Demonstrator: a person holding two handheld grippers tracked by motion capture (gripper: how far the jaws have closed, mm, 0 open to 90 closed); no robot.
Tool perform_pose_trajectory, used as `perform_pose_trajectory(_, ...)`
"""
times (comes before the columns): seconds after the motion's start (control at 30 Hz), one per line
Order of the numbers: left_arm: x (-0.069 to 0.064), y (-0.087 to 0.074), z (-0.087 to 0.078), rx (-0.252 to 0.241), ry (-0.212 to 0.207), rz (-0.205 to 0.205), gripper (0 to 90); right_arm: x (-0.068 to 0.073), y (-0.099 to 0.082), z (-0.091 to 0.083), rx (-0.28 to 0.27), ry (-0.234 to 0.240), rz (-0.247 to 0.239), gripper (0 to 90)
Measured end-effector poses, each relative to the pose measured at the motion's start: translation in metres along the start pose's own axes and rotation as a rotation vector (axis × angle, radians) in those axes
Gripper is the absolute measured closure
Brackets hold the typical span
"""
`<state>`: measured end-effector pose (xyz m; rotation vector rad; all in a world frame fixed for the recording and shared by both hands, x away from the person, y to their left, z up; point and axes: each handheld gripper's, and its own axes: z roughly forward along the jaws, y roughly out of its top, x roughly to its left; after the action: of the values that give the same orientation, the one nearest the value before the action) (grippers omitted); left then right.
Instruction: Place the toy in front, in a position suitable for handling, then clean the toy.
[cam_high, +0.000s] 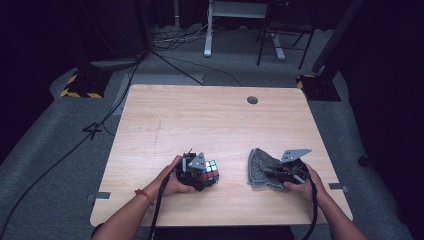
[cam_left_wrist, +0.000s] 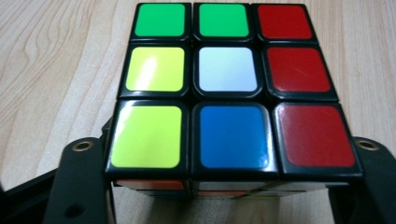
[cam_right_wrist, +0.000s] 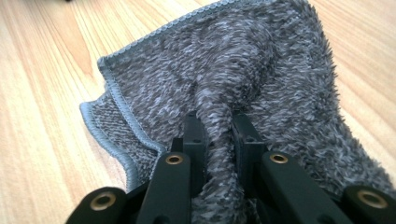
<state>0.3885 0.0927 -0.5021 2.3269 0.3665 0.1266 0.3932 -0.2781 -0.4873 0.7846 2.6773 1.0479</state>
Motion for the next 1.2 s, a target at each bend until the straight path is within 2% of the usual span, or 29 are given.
perform_pose_trajectory(0.13,0.001,0.0,0.0,0.001,-0.006,0.009,33.7,0.004,-0.005,0.0,-0.039,-0.023,-0.028,79.6)
perform_pose_trajectory(0.27,0.001,0.001,0.0,0.0,-0.006,0.013,33.7,0.007,-0.005,0.0,-0.045,-0.04,-0.058,80.2)
perform_pose_trajectory(0.57,0.001,0.001,0.0,0.001,-0.004,0.01,33.7,0.007,-0.003,-0.001,-0.06,-0.023,-0.059,80.4)
perform_pose_trajectory(0.73,0.001,0.001,0.001,0.001,-0.004,0.01,33.7,0.007,-0.002,-0.003,-0.073,-0.032,-0.066,80.6)
perform_pose_trajectory(1.03,0.001,0.001,0.001,0.001,-0.005,0.007,33.7,0.009,0.005,-0.014,-0.129,-0.03,-0.071,80.6)
perform_pose_trajectory(1.1,0.002,0.001,0.0,-0.002,-0.014,-0.015,33.8,0.011,0.007,-0.016,-0.139,-0.028,-0.075,80.6)
perform_pose_trajectory(1.2,0.002,0.003,0.001,0.006,-0.014,-0.015,33.9,0.013,0.01,-0.021,-0.162,-0.023,-0.079,80.6)
